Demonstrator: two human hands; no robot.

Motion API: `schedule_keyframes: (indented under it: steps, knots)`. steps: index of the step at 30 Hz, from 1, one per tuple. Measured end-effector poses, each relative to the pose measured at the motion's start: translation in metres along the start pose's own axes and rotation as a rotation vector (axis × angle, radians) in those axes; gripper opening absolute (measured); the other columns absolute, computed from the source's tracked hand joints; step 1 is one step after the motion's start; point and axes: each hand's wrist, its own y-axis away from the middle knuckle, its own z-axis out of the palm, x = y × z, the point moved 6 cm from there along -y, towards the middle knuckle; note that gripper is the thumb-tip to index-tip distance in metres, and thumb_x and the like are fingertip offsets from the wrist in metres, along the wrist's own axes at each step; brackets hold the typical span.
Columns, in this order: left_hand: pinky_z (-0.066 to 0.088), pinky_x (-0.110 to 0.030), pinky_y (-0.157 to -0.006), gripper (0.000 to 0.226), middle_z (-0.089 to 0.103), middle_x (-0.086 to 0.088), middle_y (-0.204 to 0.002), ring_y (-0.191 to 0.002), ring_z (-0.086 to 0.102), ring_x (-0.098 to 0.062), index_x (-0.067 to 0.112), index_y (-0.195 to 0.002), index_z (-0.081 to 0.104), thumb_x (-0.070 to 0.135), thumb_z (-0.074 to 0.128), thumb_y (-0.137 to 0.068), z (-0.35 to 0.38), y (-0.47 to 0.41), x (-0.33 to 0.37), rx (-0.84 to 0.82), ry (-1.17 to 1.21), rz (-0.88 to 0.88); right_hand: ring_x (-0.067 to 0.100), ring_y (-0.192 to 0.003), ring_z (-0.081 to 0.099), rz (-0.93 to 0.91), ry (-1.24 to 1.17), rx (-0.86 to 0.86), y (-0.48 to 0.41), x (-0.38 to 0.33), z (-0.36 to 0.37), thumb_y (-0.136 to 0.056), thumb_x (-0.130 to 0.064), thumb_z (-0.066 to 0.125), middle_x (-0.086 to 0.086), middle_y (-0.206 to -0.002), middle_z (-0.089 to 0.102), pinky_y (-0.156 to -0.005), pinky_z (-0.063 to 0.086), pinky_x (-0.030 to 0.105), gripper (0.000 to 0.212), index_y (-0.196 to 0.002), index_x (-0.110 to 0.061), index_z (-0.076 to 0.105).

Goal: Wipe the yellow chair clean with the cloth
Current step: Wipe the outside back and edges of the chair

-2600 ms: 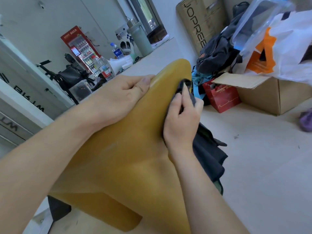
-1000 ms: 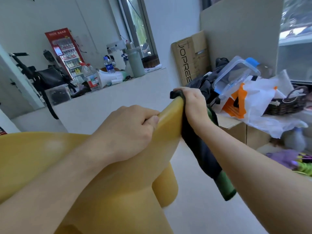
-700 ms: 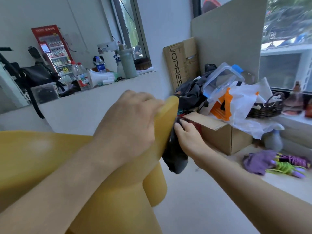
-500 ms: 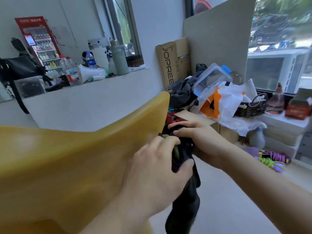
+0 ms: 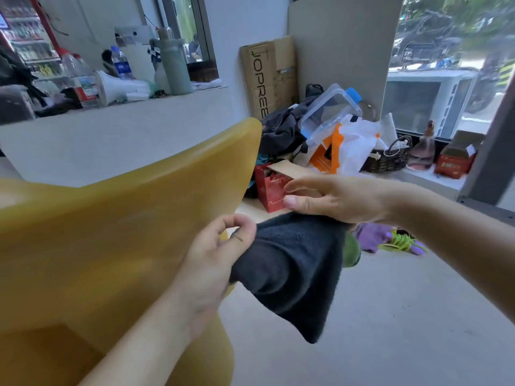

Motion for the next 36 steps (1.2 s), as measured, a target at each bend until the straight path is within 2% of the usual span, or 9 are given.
schedule_keyframes:
  steps: [5, 11, 15, 21, 23, 25, 28, 31, 36]
  knots:
    - [0.043, -0.026, -0.054, 0.01, 0.066, -0.003, -0.078, -0.065, 0.061, -0.015, 0.024, -0.091, 0.053, 0.029, 0.061, -0.089, -0.009, -0.001, -0.021, 0.045, 0.148, -0.14, 0.003, -0.114, 0.045, -0.106, 0.16, -0.172, 0.009, -0.004, 0.024, -0.068, -0.035, 0.085, -0.015, -0.127, 0.04, -0.083, 0.045, 0.016, 0.094, -0.13, -0.06, 0.019]
    - [0.042, -0.02, -0.051, 0.033, 0.066, -0.003, -0.083, -0.066, 0.059, -0.012, 0.019, -0.096, 0.058, 0.041, 0.069, -0.075, -0.015, 0.002, -0.031, -0.124, 0.096, -0.202, -0.003, -0.089, 0.064, -0.188, -0.04, -0.145, 0.013, 0.011, 0.039, -0.089, -0.01, 0.066, -0.015, -0.097, 0.072, -0.08, 0.047, 0.01, 0.019, -0.099, -0.026, 0.07]
    - [0.048, -0.021, -0.071, 0.065, 0.068, 0.005, -0.108, -0.085, 0.063, -0.016, 0.026, -0.114, 0.069, 0.027, 0.091, -0.053, -0.006, 0.009, -0.04, -0.444, -0.106, -0.279, -0.001, -0.075, 0.059, -0.176, -0.102, 0.106, 0.011, 0.018, 0.032, -0.095, -0.012, 0.056, -0.013, -0.08, 0.07, -0.073, 0.046, 0.014, 0.021, -0.087, -0.025, 0.07]
    - [0.032, -0.024, -0.07, 0.031, 0.055, 0.005, -0.083, -0.078, 0.05, -0.011, 0.001, -0.079, 0.065, 0.03, 0.057, -0.072, 0.004, 0.001, -0.042, -0.262, -0.618, -0.011, 0.01, -0.07, 0.052, 0.177, -0.463, 0.199, 0.009, 0.048, 0.052, -0.094, -0.027, 0.052, -0.003, -0.071, 0.056, -0.067, 0.042, 0.025, 0.028, -0.077, -0.008, 0.063]
    - [0.039, -0.024, -0.087, 0.03, 0.064, 0.014, -0.11, -0.105, 0.057, -0.003, 0.005, -0.084, 0.073, 0.028, 0.058, -0.073, 0.002, -0.001, -0.04, -0.227, -0.431, 0.014, 0.019, -0.083, 0.062, 0.326, -0.709, 0.17, 0.01, 0.056, 0.059, -0.084, -0.037, 0.061, 0.0, -0.076, 0.067, -0.082, 0.046, 0.036, 0.026, -0.071, -0.015, 0.069]
    - [0.047, -0.037, -0.093, 0.031, 0.068, -0.01, -0.117, -0.111, 0.061, -0.02, 0.0, -0.098, 0.072, 0.019, 0.056, -0.079, 0.006, 0.0, -0.043, -0.21, -0.093, -0.019, 0.021, -0.09, 0.069, 0.33, -0.897, 0.002, 0.016, 0.049, 0.061, -0.078, -0.042, 0.071, 0.002, -0.082, 0.075, -0.085, 0.051, 0.035, 0.025, -0.072, -0.019, 0.076]
    - [0.054, -0.031, -0.072, 0.022, 0.071, -0.016, -0.099, -0.088, 0.067, -0.023, 0.001, -0.104, 0.065, 0.006, 0.049, -0.091, 0.004, 0.0, -0.048, -0.084, 0.199, -0.104, 0.012, -0.096, 0.068, 0.025, -0.417, -0.244, 0.03, 0.034, 0.059, -0.075, -0.036, 0.08, -0.007, -0.099, 0.073, -0.082, 0.055, 0.026, 0.027, -0.094, -0.02, 0.07]
    - [0.045, -0.022, -0.05, 0.015, 0.063, -0.005, -0.071, -0.06, 0.059, -0.014, 0.018, -0.097, 0.055, 0.006, 0.047, -0.093, -0.003, 0.001, -0.048, 0.027, 0.242, -0.147, 0.004, -0.113, 0.042, -0.148, 0.224, -0.009, 0.026, 0.04, 0.054, -0.071, -0.052, 0.075, -0.021, -0.118, 0.044, -0.094, 0.042, 0.031, 0.039, -0.103, -0.033, 0.064]
    - [0.047, -0.029, -0.058, 0.017, 0.065, -0.011, -0.086, -0.071, 0.062, -0.02, 0.021, -0.083, 0.061, 0.007, 0.051, -0.082, 0.009, 0.001, -0.03, -0.063, 0.439, -0.138, 0.008, -0.097, 0.055, -0.338, -0.203, 0.519, 0.032, 0.031, 0.044, -0.079, -0.016, 0.075, -0.017, -0.11, 0.049, -0.072, 0.045, 0.02, 0.052, -0.116, -0.043, 0.051]
